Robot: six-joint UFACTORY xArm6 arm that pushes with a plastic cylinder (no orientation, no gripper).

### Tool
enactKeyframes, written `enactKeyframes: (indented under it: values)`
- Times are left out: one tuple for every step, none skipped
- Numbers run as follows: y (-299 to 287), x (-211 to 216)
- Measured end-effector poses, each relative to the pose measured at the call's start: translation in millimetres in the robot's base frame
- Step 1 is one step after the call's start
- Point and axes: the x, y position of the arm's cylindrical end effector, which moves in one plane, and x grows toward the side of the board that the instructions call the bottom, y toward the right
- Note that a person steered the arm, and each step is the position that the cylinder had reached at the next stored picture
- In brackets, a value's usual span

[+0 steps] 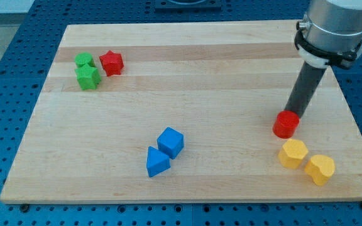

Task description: Move the red circle to center

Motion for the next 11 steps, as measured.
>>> enactKeyframes:
  values:
    - [22.0, 33.2]
    - [21.4, 41.8]
    - [4.2, 41.6]
    - [-22.9, 34.5]
    - [-46.4, 25.9]
    - [-60.7, 12.7]
    - [-77.0, -2.3]
    - [-106.7, -6.2]
    - [-128.1, -14.1]
    - [-134.3, -26.7]
    - [-138.7, -37.4]
